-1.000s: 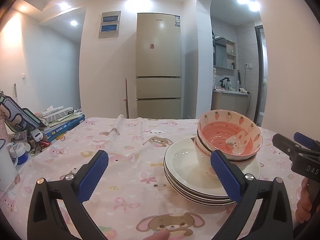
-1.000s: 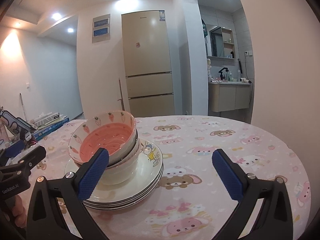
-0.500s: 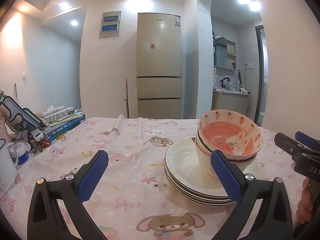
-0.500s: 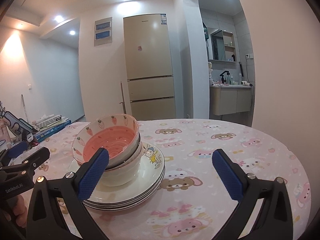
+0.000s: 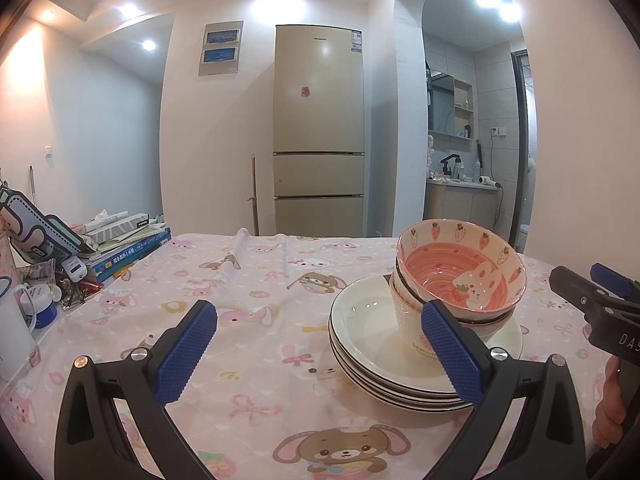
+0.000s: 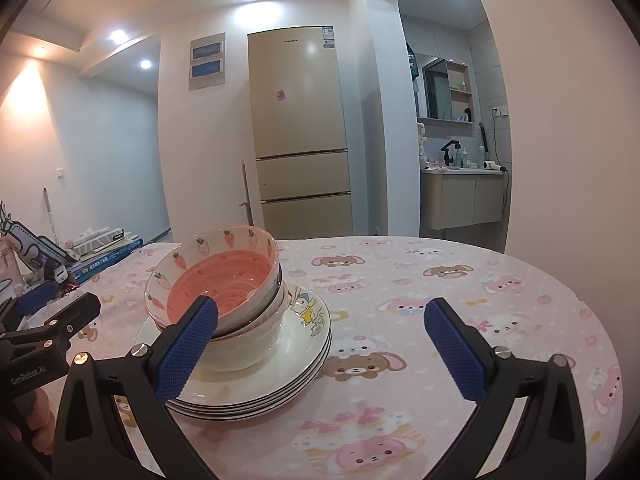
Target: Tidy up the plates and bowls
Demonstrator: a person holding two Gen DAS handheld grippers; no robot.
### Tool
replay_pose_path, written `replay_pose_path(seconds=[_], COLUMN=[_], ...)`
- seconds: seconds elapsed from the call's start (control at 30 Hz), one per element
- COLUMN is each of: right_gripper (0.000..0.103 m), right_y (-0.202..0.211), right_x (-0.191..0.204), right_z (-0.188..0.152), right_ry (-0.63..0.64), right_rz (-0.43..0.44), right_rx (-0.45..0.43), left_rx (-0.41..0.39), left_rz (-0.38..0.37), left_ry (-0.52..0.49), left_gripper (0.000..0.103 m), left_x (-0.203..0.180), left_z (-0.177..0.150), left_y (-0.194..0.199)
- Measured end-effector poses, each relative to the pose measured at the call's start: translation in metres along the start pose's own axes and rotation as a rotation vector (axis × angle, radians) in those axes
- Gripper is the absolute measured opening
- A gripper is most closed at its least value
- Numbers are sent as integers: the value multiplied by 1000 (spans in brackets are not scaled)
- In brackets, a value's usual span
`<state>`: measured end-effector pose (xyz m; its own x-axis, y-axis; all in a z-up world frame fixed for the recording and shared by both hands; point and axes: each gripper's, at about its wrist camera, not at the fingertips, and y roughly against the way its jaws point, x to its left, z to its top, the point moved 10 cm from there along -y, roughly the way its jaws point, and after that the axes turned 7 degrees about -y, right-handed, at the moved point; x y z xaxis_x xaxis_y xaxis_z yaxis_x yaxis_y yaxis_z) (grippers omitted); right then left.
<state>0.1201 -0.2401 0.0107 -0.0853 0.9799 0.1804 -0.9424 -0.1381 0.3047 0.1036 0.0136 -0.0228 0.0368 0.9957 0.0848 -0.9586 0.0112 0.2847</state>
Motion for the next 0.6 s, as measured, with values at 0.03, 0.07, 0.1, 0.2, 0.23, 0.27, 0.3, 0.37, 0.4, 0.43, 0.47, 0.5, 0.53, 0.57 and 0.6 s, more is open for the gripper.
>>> replay_pose_path(seconds=[0.03,0.07,0.1,0.2,0.23,0.27,0.3,0.37,0.4,0.43,0.47,0.5,0.53,0.57,0.6], right_gripper=[103,103,103,103,103,103,103,103,103,103,103,103,103,103,103], right_y=[0,0,0,1,0,0,0,0,0,0,0,0,0,0,0], right_x=[0,0,0,-1,-1,-1,-1,-1,-1,-1,-1,-1,-1,-1,-1], right_z=[0,0,0,0,0,0,0,0,0,0,0,0,0,0,0], right_ry=[0,0,-1,-5,-5,-5,-4,-5,-5,-6,-6,-6,-6,-5,-5], right_rz=[0,-1,-4,-5,-5,-5,-5,-6,-6,-6,-6,-5,-4,-5,-6], right_rx=[0,0,-1,-1,-1,-1,-2,-1,0,-1,-1,-1,-2,-1,-1], left_rx=[0,0,-1,-2,-1,0,-1,-1,-1,0,-1,-1,-1,-2,-1], left_rz=[1,2,1,0,0,0,0,0,0,0,0,0,0,0,0], left_ry=[0,1,0,-1,0,0,0,-1,0,0,0,0,-1,-1,0], left_gripper=[103,103,103,103,103,103,103,103,103,103,103,103,103,103,103], left_x=[0,0,0,1,0,1,0,0,1,0,0,0,0,1,0], left_z=[0,0,0,0,0,0,0,0,0,0,0,0,0,0,0], left_y=[0,0,0,0,0,0,0,0,0,0,0,0,0,0,0])
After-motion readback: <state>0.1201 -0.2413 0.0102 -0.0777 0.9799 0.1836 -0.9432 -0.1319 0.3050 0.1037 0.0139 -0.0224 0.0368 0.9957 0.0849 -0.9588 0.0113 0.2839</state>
